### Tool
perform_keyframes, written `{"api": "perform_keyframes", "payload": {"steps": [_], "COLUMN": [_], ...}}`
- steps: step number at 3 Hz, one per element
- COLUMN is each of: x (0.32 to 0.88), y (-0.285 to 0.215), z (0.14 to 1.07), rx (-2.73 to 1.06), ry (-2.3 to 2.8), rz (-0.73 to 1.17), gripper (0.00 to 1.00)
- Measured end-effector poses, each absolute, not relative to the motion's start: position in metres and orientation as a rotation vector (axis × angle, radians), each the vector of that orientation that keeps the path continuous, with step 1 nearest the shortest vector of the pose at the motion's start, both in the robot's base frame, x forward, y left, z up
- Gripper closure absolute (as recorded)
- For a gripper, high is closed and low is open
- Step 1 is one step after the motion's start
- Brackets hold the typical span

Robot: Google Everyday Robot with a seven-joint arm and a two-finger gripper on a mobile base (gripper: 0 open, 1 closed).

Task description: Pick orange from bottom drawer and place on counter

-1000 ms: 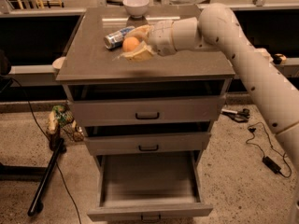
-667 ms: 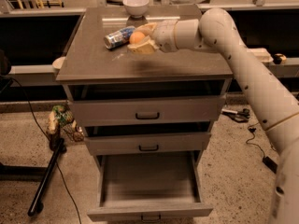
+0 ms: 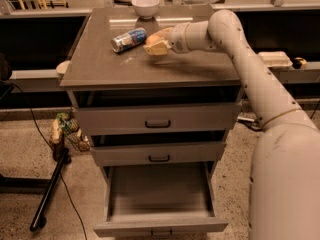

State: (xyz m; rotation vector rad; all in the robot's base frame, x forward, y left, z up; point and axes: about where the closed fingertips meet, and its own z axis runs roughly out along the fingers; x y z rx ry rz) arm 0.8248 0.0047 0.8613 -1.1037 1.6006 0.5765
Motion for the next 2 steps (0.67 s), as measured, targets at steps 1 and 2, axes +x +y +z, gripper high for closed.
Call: {"api": "perform_keyframes", "payload": {"steps": [1,2], "x": [0.8418,0.8515], "y": [0.0028,0.0022], "z": [0.8518,0.8494], "rx": [-1.099,-1.088], "ry": [1.657,1.660], "rz": [0.586,0.582], "gripper": [1.00,1.00]}}
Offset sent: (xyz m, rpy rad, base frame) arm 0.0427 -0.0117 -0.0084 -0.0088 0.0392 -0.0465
